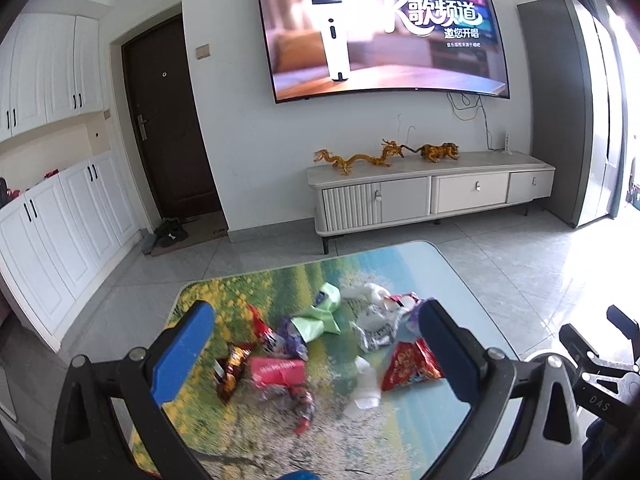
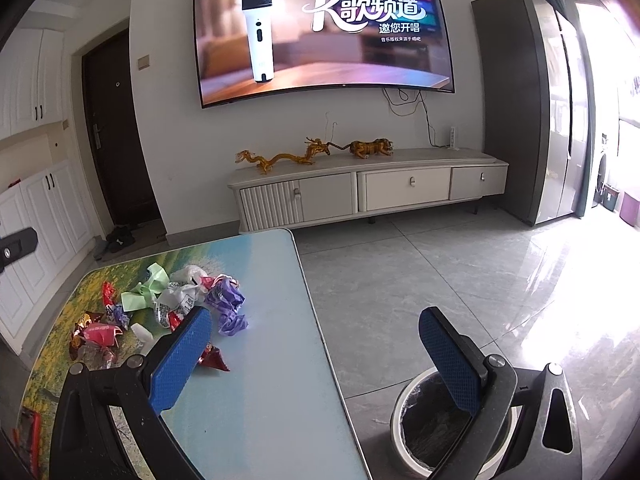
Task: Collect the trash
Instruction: 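Grasp the purple plastic bag with the right tool while the left tool grasps a white tissue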
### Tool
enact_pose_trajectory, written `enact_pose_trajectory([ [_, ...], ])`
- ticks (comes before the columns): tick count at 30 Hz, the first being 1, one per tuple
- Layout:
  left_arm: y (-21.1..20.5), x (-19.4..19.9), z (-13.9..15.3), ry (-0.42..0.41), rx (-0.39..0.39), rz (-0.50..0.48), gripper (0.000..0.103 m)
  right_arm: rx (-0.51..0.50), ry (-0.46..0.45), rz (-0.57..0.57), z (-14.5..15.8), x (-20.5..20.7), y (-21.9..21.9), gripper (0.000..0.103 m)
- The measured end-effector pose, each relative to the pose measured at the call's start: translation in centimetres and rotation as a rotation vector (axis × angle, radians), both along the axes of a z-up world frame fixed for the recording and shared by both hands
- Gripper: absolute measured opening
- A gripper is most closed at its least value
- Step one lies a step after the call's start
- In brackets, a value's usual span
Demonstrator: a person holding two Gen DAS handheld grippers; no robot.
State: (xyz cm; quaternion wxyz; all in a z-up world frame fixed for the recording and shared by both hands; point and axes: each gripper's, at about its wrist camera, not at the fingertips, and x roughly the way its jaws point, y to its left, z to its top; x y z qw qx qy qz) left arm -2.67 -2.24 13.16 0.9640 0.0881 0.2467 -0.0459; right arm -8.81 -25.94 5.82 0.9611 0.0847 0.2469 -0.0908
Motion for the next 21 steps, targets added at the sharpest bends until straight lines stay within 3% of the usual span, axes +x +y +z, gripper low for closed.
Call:
enact_pose_trajectory([
  [12,3.1,2.6,2.8,-0.002,-0.018,0.020,0.103,0.019,-0.003,0.045,1.7,2.4,-0.7,0.103],
  [17,2.3,4.3,-0.2,0.074,-0.004,-0.034,0.101,0.050,0.029,0.096,1.3,4.7,-0.2,0.103],
  [21,1.3,5.6,-4.0,0.179,-0.009,-0.094,0.089,0.132,0.076,0.170,-0.1,7.1,-0.1,0.103],
])
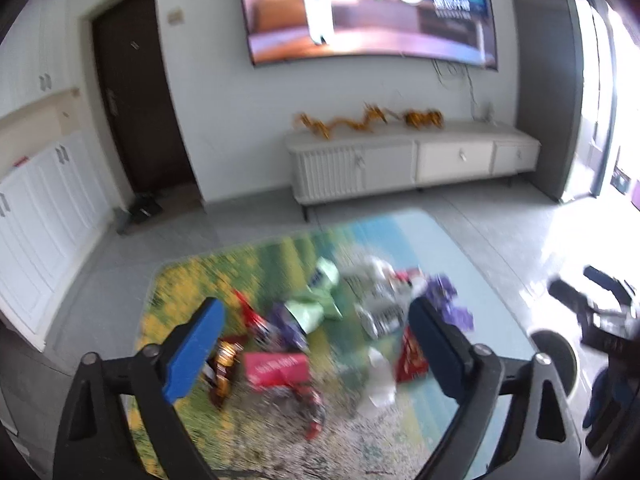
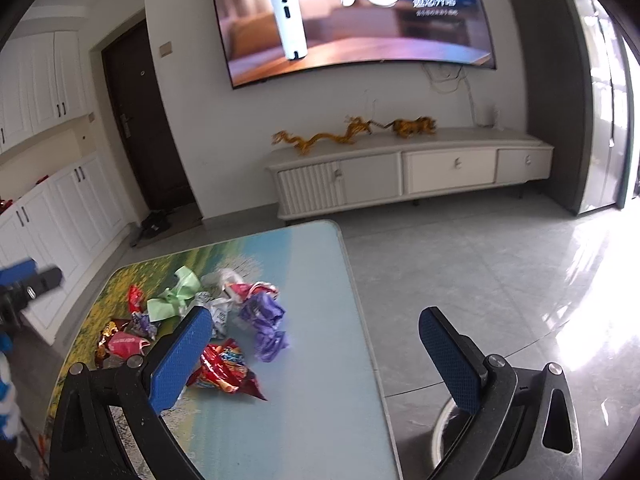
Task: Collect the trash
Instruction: 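Grasp the purple plastic bag with the right tool while the left tool grasps a white tissue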
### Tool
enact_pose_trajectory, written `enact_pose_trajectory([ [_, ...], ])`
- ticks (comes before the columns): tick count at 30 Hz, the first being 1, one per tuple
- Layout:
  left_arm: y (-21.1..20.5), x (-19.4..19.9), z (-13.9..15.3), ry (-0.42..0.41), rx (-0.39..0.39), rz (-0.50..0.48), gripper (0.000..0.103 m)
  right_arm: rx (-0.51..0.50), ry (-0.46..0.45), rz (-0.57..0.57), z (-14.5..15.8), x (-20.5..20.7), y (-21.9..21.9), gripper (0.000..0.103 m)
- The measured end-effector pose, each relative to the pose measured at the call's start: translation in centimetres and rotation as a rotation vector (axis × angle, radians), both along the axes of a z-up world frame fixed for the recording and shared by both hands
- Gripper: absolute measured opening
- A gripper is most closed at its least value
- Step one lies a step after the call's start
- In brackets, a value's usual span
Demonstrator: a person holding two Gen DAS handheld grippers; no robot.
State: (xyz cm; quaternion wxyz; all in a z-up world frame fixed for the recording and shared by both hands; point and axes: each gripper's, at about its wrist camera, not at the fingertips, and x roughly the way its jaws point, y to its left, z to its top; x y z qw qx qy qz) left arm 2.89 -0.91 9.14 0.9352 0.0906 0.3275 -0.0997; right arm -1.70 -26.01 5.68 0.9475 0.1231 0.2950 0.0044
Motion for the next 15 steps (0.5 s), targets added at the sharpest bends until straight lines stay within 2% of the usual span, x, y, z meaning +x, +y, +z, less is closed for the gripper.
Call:
enact_pose_trajectory([
  [2,-0.4,1.0,-2.4,0.072,-0.005,-0.034,0.085,0.024,0.026,0.038,-0.8,1.5,0.2,0.096],
  [4,-0.7,1.7,-4.2,0.130,-0.012,-0.061,0.079,-0.014,0.028,0.072,-1.6,3.0,0.8,0.087],
  [8,-1.7,3.2,-7.7,0.236,-0.020,-0.096,0.073,0.041,0.098,0.140,-4.0,6.0,1.5,0.069],
  [12,-2.3,4.4,-9.8,0.297,-0.030,-0.095,0.069,0.064,0.171,0.186,-6.8,8.8,2.3,0.065],
  [15,-2.5,5.3,-11.2,0.340,-0.040,-0.078,0.061,0.065,0.205,0.216,-8.4,10.6,2.9,0.062],
])
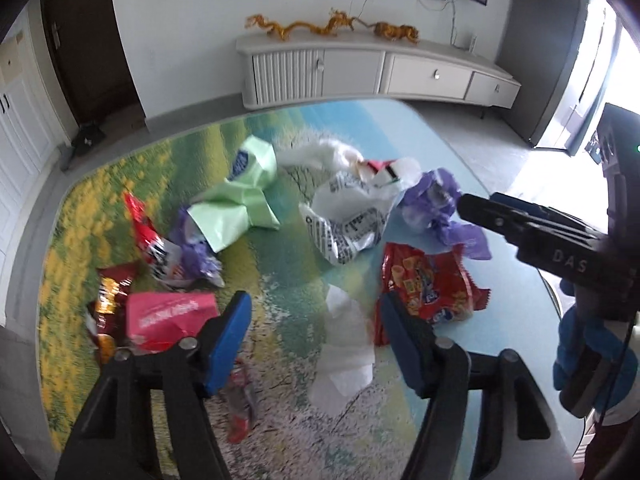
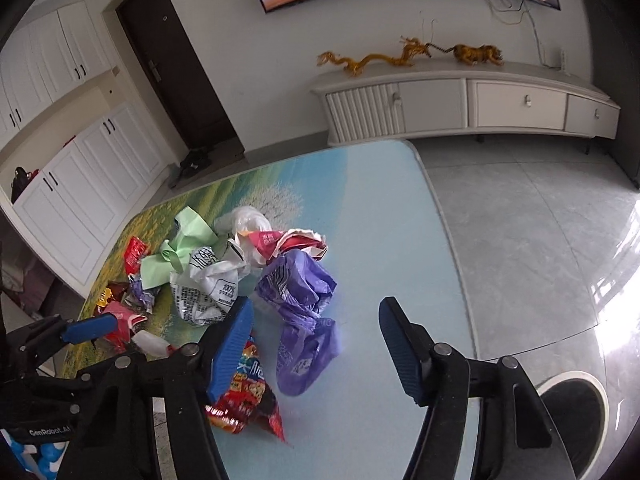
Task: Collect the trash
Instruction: 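Grasp the purple plastic bag with the right tool while the left tool grasps a white tissue, then carry the purple bag and white tissue from the table over the trash bin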
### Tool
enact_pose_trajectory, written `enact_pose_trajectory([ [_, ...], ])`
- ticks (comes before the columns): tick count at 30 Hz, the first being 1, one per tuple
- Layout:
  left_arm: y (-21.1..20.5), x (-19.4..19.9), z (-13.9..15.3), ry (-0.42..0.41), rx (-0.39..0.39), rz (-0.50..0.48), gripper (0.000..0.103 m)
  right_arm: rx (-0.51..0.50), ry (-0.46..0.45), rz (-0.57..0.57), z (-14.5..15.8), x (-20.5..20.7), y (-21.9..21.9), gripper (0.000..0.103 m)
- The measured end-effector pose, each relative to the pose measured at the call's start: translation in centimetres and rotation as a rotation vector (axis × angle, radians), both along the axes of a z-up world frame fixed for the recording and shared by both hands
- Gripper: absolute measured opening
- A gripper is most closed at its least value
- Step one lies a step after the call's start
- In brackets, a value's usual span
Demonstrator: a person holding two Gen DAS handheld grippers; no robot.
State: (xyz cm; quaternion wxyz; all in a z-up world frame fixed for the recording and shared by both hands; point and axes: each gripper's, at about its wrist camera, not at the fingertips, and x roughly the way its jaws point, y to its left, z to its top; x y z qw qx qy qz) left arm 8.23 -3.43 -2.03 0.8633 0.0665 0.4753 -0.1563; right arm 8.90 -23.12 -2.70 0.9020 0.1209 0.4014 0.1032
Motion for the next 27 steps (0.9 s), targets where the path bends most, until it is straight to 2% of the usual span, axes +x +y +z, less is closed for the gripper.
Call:
enact_pose_trajectory([
  [5,0.1,0.7,-2.0,0.063,-0.016,0.019,0.045,0.006,0.031,0.046,-2.0,2.0,0.8,0.054],
  [8,0.1,0.6,-2.3,0.077,-0.053,0.013,0.032,0.005,0.058,0.068,-2.8,2.8,0.9,0.037],
  [10,0.1,0.5,-2.2,0.073,-0.065,0.006,0.018,0.015,0.056,0.075,-2.8,2.5,0.7,0.033],
  [11,0.1,0.4,-2.2,0.071,-0.069,0.005,0.015,0.021,0.052,0.075,-2.7,2.4,0.6,0.031],
  [16,0.6,-0.6,-1.9,0.054,-0.095,0.014,0.009,0.038,0.003,0.066,-0.9,0.9,0.1,0.024],
  [20,1.1,-2.0,-0.2,0.011,-0.107,0.025,0.009,0.052,-0.038,0.050,1.0,-0.9,-0.4,0.023],
  [22,1.3,-2.7,0.8,-0.017,-0.111,0.031,0.009,0.063,-0.057,0.045,1.9,-1.9,-0.7,0.018],
  [27,1.2,-4.4,3.2,-0.068,-0.131,0.037,0.009,0.079,-0.083,0.035,3.2,-4.6,-0.9,0.018],
])
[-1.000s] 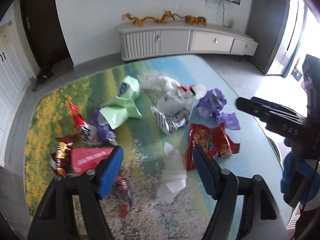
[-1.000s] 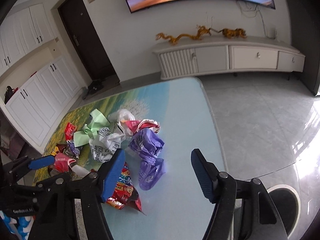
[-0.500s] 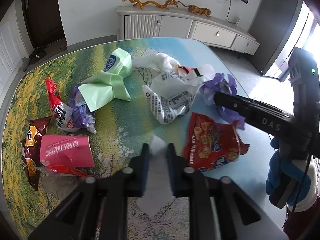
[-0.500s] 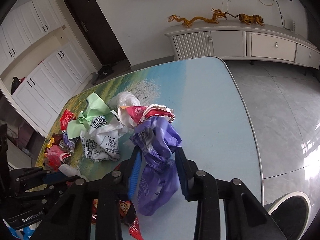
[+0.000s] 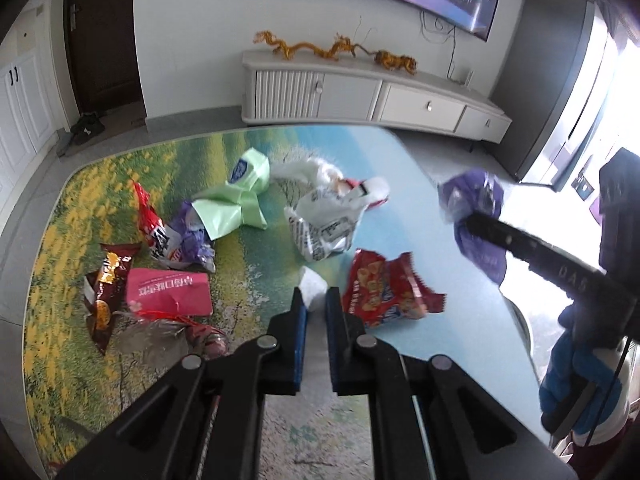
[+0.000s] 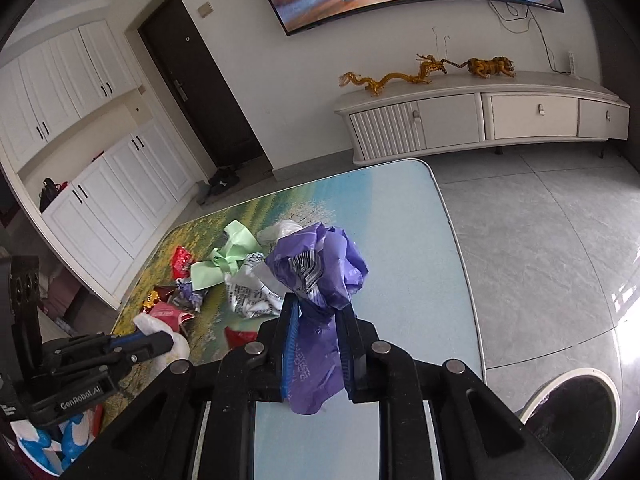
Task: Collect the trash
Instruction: 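Carry the purple bag and white tissue from the table over the trash bin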
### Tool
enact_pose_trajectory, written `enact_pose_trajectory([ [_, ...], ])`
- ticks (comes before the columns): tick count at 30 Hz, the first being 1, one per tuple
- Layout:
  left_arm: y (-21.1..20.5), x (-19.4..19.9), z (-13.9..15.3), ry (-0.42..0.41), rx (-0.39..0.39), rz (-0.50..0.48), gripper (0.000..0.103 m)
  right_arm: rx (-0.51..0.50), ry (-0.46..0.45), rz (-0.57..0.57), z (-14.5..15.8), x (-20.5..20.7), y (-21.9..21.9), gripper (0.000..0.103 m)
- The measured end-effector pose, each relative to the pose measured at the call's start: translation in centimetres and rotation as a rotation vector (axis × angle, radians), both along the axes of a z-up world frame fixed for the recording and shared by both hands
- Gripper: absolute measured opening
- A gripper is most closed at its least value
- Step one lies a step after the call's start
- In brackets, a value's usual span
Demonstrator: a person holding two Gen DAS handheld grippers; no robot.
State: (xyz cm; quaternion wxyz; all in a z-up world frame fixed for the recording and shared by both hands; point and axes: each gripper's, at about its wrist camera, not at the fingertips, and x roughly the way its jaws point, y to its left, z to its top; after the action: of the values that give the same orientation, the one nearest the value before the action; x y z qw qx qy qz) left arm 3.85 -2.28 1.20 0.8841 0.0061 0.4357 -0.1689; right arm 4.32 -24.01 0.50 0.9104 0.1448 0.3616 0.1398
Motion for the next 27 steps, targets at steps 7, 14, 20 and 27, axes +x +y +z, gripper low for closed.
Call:
enact_pose_trajectory([
  [7,-0.1,-2.6,2.3,-0.043,-0.050,0.001,0.009,-0.006,-0.017,-0.008,1.2,-3.3,0.2,0.017],
  [14,-0.8,-4.3,4.2,-0.085,-0.091,-0.017,0.009,-0.003,-0.041,-0.038,2.8,-6.3,-0.6,0.017],
  [20,-2.8,-5.1,5.7,-0.114,-0.105,-0.057,0.009,0.001,-0.063,-0.103,3.9,-8.4,-2.8,0.017],
  [27,-7.3,-5.3,7.2,-0.147,-0.095,-0.141,0.009,0.010,-0.066,-0.230,4.2,-10.4,-7.8,0.017],
])
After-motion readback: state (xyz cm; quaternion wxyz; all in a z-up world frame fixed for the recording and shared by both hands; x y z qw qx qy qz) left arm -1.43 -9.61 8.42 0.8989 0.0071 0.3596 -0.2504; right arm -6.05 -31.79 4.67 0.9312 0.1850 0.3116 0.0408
